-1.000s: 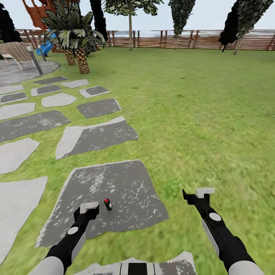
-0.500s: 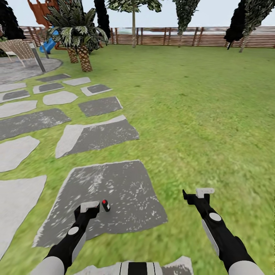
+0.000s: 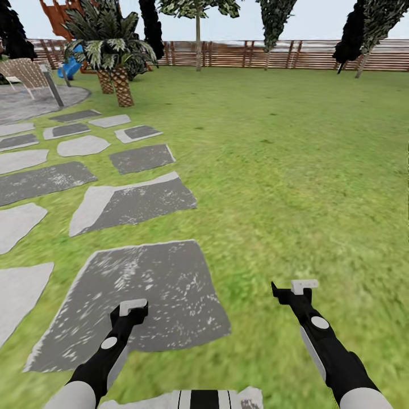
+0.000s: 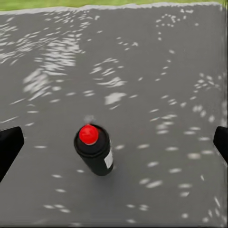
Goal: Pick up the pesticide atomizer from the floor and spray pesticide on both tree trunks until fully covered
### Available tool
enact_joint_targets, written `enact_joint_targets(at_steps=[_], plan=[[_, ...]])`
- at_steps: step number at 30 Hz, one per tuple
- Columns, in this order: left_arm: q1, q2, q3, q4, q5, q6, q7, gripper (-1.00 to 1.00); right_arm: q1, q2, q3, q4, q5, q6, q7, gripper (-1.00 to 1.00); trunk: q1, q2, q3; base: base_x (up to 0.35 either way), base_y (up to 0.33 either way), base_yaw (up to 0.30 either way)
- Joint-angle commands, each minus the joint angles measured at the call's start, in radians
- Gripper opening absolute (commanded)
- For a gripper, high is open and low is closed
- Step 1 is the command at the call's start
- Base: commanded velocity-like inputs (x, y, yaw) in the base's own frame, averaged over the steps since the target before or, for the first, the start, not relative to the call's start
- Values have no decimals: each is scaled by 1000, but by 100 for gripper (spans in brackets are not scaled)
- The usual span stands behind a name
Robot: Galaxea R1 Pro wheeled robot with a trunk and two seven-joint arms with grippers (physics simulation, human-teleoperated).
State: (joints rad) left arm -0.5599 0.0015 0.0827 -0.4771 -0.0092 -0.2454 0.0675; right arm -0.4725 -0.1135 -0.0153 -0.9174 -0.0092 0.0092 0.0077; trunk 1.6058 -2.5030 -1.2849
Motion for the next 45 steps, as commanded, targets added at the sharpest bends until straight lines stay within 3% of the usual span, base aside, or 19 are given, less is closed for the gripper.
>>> enact_joint_targets(at_steps=[1, 8, 19, 34, 45], plan=[[0, 0, 0, 0, 0, 0, 0, 100, 0, 0, 0, 0, 0, 0, 0, 100, 0, 0, 0, 0, -275, 69], [0, 0, 0, 1, 1, -1, 0, 100, 0, 0, 0, 2, 0, 0, 0, 100, 0, 0, 0, 75, -269, 223], [1, 1, 3, -7, 4, -20, 0, 100, 0, 0, 0, 1, 0, 0, 0, 100, 0, 0, 0, 35, -29, 92], [0, 2, 5, -5, 10, -21, 0, 100, 0, 0, 1, 3, 0, 0, 0, 100, 7, -3, -73, 0, 0, 115], [0, 0, 1, -2, 3, -22, 0, 100, 0, 0, 0, 3, 0, 0, 0, 100, 7, -3, -85, 0, 0, 136]])
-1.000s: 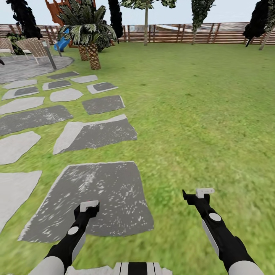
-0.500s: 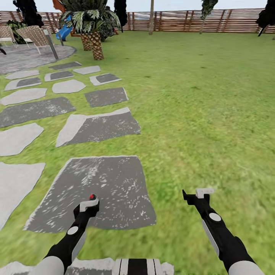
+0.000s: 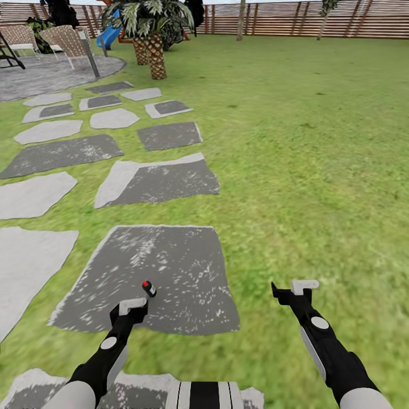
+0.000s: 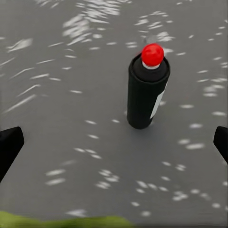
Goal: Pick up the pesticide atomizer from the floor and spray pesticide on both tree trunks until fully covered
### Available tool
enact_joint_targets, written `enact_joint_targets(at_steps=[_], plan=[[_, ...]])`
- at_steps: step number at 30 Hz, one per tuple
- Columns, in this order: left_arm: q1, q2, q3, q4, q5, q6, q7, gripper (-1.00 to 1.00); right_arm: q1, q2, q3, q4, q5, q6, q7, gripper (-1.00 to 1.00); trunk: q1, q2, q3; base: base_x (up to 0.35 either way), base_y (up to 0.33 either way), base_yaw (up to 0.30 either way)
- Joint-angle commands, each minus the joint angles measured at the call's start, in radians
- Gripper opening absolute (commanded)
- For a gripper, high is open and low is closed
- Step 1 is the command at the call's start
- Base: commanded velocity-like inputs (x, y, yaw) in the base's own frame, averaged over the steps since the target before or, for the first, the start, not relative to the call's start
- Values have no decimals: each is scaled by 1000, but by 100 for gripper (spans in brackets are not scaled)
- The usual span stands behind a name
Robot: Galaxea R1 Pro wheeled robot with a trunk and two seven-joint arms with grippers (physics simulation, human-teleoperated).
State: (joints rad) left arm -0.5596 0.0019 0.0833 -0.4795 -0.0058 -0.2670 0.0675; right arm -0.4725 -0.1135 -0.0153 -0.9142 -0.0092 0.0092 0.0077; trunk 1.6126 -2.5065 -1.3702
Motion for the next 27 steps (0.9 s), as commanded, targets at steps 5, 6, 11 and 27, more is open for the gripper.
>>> enact_joint_targets(at_steps=[5, 6, 11, 27], plan=[[0, 0, 0, 2, -2, 0, 0, 100, 0, 0, 0, 0, 0, 0, 0, 100, 0, 0, -1, 141, 0, 22], [0, 0, 0, 2, -2, 0, 0, 100, 0, 0, 0, 0, 0, 0, 0, 100, 0, 0, -1, 285, 0, 5], [0, 0, 0, 2, -2, 0, 0, 100, 1, 0, 1, 1, 2, 0, 0, 100, 0, 0, -1, 274, 0, 2], [0, -2, -2, 4, -3, -1, -1, 100, 2, 0, 0, 2, 6, -2, -2, 100, 0, 0, -1, 60, -52, 0]])
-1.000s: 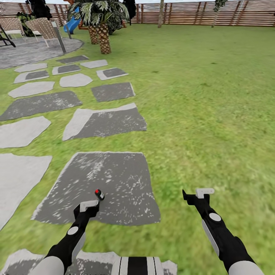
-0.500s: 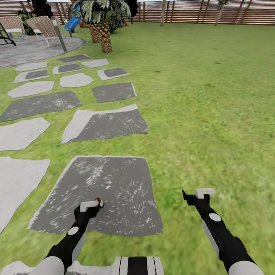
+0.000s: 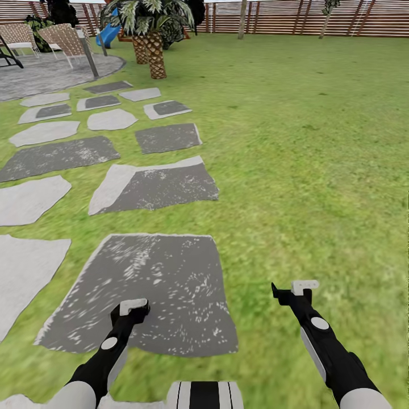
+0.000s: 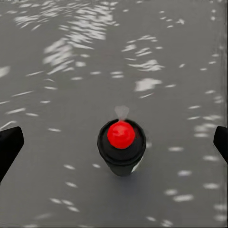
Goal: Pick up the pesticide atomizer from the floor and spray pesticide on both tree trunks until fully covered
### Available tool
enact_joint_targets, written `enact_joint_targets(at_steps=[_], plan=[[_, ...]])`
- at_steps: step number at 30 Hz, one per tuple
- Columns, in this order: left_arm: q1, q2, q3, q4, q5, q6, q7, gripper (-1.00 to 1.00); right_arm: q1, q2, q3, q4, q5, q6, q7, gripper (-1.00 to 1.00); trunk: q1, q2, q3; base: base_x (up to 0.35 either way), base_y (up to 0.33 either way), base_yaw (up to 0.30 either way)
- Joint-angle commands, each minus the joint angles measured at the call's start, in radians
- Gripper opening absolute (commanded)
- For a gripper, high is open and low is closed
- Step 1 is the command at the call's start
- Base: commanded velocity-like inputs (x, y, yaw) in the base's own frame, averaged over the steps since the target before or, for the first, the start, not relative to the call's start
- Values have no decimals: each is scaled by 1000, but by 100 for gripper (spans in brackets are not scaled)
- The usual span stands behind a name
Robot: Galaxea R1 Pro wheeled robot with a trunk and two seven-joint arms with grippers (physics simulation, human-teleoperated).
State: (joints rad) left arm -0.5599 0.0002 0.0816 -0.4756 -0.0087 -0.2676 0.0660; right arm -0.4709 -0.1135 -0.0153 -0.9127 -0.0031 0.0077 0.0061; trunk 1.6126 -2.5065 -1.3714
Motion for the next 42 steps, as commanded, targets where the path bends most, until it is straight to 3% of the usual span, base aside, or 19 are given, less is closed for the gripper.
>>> enact_joint_targets(at_steps=[1, 27, 37, 42], plan=[[0, 0, 0, 0, 0, 0, 0, 100, 0, 0, 0, 0, 0, 0, 0, 100, 0, 0, 0, 136, -228, 0], [1, 2, 1, 1, 1, -24, 0, 100, 0, 0, 1, 32, -3, -2, 3, 100, 0, 0, 0, 12, -26, 0], [2, 1, 1, 2, 3, -24, 0, 100, 0, 0, 2, 35, -3, -3, 3, 100, 5, -2, -51, 0, 0, 51], [1, 1, 1, 2, 3, -24, 0, 100, 0, 0, 2, 35, -3, -3, 3, 100, 5, -2, -56, 0, 0, 54]])
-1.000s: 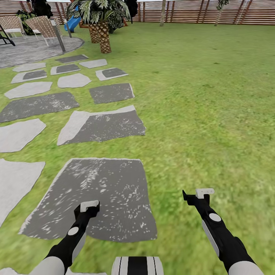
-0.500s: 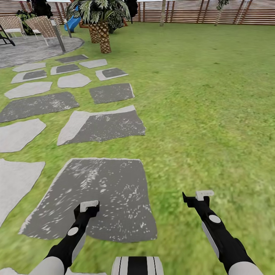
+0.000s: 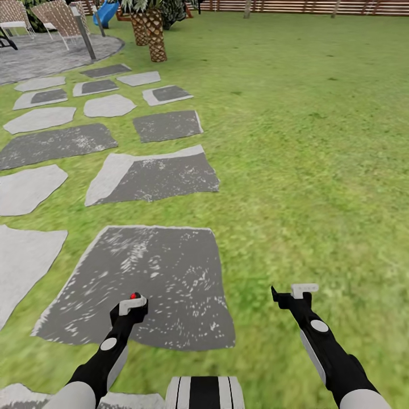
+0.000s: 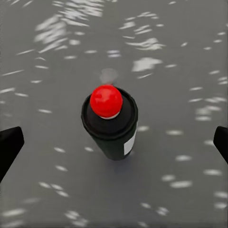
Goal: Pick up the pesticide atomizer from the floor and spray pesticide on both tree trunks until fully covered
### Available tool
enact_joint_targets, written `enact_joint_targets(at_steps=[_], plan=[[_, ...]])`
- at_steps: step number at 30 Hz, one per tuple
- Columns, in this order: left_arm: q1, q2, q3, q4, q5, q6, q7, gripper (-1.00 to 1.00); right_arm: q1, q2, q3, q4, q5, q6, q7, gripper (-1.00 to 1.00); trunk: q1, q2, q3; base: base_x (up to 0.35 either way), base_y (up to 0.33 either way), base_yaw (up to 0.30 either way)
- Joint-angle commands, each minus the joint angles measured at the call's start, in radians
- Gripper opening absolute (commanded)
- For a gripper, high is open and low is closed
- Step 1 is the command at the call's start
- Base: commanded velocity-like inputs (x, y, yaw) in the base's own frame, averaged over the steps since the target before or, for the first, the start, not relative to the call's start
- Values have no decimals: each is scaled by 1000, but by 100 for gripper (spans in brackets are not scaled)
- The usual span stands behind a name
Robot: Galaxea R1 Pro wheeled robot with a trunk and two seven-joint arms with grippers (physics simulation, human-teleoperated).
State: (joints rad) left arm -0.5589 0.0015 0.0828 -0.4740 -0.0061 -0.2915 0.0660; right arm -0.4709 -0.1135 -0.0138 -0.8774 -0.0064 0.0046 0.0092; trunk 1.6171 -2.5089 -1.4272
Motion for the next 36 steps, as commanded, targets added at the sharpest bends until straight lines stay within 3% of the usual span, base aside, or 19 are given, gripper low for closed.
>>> enact_joint_targets(at_steps=[1, 14, 36], plan=[[0, 0, 0, 0, 0, 0, 0, 100, 0, 0, 0, 0, 0, 0, 0, 100, 0, 0, 0, 0, 0, 19], [0, 0, 0, 0, 0, -19, -4, 100, 0, 0, 0, 0, -1, 0, 0, 100, 2, -1, -30, 0, 0, 2], [1, 0, 0, 0, -1, -36, -3, 100, 0, 0, 0, -2, -1, 0, 0, 100, 2, -1, -32, 32, 1, 0]])
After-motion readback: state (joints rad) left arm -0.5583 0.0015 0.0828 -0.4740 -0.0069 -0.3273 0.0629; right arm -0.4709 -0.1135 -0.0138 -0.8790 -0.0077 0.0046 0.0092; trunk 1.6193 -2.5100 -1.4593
